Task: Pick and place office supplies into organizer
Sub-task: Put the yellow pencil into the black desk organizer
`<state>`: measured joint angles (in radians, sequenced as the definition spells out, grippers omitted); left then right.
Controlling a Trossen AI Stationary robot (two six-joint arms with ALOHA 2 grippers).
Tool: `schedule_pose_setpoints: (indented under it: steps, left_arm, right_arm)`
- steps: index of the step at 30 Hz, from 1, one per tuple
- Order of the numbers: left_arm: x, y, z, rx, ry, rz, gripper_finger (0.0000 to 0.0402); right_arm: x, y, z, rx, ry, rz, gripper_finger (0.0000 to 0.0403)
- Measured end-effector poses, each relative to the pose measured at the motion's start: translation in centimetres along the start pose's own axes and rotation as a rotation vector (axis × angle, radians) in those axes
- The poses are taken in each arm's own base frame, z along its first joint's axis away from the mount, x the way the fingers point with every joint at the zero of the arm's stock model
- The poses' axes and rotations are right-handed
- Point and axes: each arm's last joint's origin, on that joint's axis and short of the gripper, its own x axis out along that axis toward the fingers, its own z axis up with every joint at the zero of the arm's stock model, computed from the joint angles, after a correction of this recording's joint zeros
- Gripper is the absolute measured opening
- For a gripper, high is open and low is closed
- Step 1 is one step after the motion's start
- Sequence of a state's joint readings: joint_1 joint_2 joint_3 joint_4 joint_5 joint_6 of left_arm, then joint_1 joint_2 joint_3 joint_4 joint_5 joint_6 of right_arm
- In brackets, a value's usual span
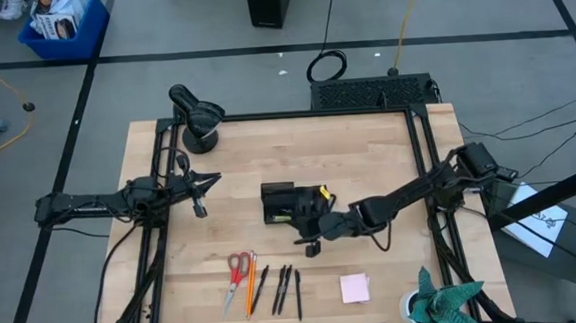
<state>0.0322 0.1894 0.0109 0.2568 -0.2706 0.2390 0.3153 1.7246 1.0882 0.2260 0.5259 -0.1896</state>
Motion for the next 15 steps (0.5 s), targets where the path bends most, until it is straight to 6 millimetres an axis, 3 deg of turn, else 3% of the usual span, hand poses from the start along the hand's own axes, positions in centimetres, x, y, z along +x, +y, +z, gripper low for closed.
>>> schedule_pose_setpoints:
  steps: [9, 15]
  left_arm:
    - [0.00, 0.01, 0.04, -0.005, -0.004, 0.001, 0.0035]
    - [0.00, -0.01, 0.04, -0.066, -0.005, -0.005, 0.0035]
  right_arm:
    - [-0.53, 1.06, 0.22, 0.008, -0.022, 0.094, 0.0006]
    - [-0.33, 0.79, -0.03, 0.032, -0.002, 0.100, 0.0002]
